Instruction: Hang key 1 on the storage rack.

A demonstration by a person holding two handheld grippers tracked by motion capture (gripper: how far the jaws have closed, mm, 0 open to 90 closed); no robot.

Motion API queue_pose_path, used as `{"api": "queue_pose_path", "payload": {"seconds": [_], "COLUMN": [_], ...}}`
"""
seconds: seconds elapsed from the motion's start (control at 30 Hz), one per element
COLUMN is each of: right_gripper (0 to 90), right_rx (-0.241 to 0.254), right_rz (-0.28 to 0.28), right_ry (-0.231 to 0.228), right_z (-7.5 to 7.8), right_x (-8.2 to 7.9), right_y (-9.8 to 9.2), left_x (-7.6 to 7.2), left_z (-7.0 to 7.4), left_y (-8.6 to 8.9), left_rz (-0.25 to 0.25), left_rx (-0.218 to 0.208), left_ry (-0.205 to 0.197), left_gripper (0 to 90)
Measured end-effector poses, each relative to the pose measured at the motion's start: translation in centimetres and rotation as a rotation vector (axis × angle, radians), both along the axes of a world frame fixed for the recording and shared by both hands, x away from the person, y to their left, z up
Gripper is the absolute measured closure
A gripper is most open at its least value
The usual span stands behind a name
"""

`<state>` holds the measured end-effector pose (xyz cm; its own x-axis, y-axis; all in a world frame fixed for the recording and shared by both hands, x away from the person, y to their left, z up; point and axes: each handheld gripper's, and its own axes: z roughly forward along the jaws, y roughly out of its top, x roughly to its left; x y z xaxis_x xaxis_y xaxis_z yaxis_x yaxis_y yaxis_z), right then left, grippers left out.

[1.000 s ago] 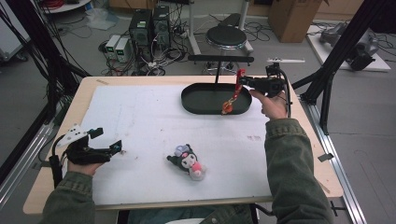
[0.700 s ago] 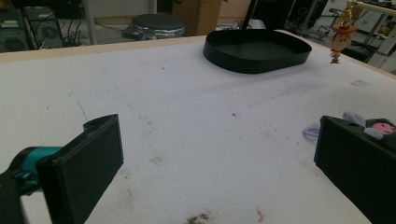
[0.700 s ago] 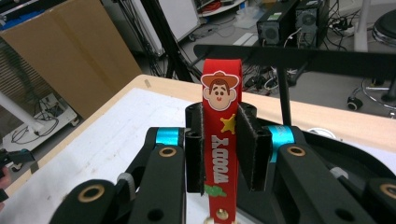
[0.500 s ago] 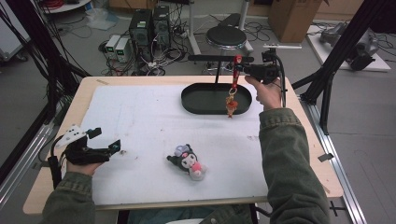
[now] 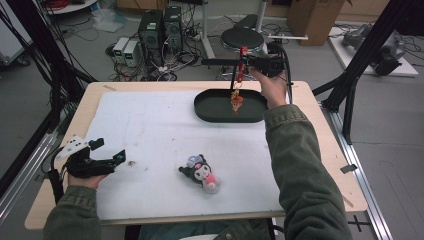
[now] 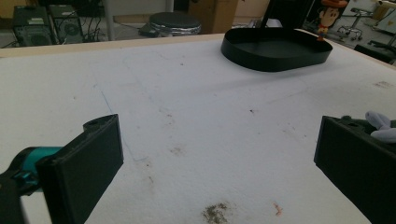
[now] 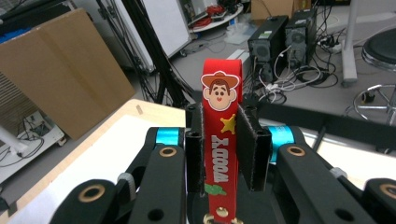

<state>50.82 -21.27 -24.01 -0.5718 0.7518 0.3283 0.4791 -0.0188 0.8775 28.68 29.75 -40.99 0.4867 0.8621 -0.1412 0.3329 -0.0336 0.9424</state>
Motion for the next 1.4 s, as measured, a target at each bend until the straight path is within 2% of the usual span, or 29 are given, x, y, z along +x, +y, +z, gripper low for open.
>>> {"api": "queue_pose_path", "payload": {"seconds": [0.1,0.27,0.33,0.4,0.47,0.6,0.77,0.9,1.0,1.1,1.2,1.23,1.33,1.4], "right_gripper": [74.5,74.5,74.6,74.5,74.6,74.6,74.5,74.5,74.5,74.5,74.5,74.4,74.3,74.1], "right_rx": [-0.01,0.001,0.0,-0.019,-0.048,-0.038,-0.014,-0.023,-0.009,-0.029,-0.031,0.0,0.05,0.055], "right_rz": [0.0,-0.023,-0.019,-0.022,-0.052,-0.073,-0.053,-0.1,-0.094,-0.108,-0.12,-0.123,-0.109,-0.104], "right_ry": [-0.011,-0.021,-0.047,-0.079,-0.083,-0.069,-0.11,-0.099,-0.087,-0.064,-0.062,-0.046,-0.028,-0.03], "right_z": [0.3,0.7,0.9,1.1,1.1,0.7,0.6,0.7,0.6,0.3,-0.1,-0.5,-0.9,-1.0], "right_x": [0.6,2.0,2.4,2.6,3.0,3.8,4.3,4.9,5.5,6.4,6.9,7.3,7.7,7.8], "right_y": [0.7,1.5,1.7,2.1,2.4,2.6,2.6,3.0,3.1,3.8,3.8,3.6,3.3,3.3], "left_x": [0.1,0.3,0.3,0.4,0.4,0.3,0.2,0.1,0.1,0.2,0.2,0.2,0.2,0.2], "left_z": [-0.1,0.0,0.0,-0.1,0.0,0.0,0.1,0.1,0.2,0.2,0.2,0.2,0.2,0.2], "left_y": [-0.1,-0.1,-0.1,-0.1,0.1,0.1,-0.3,-0.2,-0.1,-0.2,-0.2,-0.2,-0.2,-0.1], "left_rz": [-0.004,-0.013,-0.013,-0.012,-0.01,-0.008,-0.018,-0.02,-0.021,-0.023,-0.025,-0.026,-0.024,-0.028], "left_rx": [-0.008,-0.009,-0.01,-0.012,-0.013,-0.015,-0.018,-0.02,-0.025,-0.025,-0.024,-0.024,-0.034,-0.034], "left_ry": [-0.002,-0.007,-0.004,-0.003,-0.007,-0.007,-0.012,-0.015,-0.017,-0.019,-0.022,-0.021,-0.024,-0.023], "left_gripper": [1.7,1.7,1.7,1.7,1.7,1.7,1.7,1.7,1.7,1.7,1.7,1.8,1.7,1.7]}}
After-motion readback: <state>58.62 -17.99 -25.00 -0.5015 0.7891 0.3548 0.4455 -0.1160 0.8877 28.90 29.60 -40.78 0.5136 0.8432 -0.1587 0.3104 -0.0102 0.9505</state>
